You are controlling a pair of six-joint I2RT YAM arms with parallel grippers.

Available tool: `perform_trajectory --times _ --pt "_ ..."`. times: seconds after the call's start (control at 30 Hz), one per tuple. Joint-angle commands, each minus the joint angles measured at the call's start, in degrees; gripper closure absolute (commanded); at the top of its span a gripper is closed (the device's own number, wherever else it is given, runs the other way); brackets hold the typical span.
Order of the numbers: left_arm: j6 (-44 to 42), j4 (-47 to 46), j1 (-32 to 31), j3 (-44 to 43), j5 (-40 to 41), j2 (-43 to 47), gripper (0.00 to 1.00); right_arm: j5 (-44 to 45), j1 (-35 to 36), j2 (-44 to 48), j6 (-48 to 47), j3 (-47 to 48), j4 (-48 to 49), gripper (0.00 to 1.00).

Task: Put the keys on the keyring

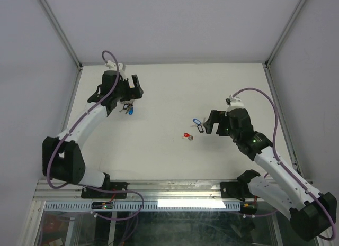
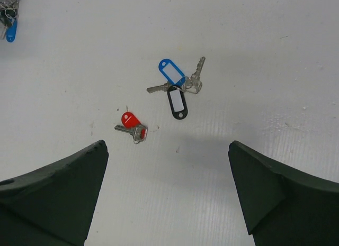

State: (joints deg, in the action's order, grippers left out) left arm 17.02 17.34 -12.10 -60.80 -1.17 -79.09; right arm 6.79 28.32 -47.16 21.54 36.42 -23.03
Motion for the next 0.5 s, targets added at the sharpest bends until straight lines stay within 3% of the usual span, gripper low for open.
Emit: perform_trajectory --times 0.0,0.23,0.47 --pt "-2.28 0.06 -0.82 -7.03 7.2 -10.67 0.01 -5.27 -0.12 -0.48 0.72 2.01 1.58 0.01" --pt "-6.57 3.46 -1.04 -19.09 5.91 -28.8 0.06 -10.59 -0.1 0.0 1.16 0.22 1.33 0.01" --pt "-9.42 5.15 -1.04 -25.13 8.76 -36.01 0.06 -12.54 -0.18 0.81 2.75 -0.65 1.14 0.01"
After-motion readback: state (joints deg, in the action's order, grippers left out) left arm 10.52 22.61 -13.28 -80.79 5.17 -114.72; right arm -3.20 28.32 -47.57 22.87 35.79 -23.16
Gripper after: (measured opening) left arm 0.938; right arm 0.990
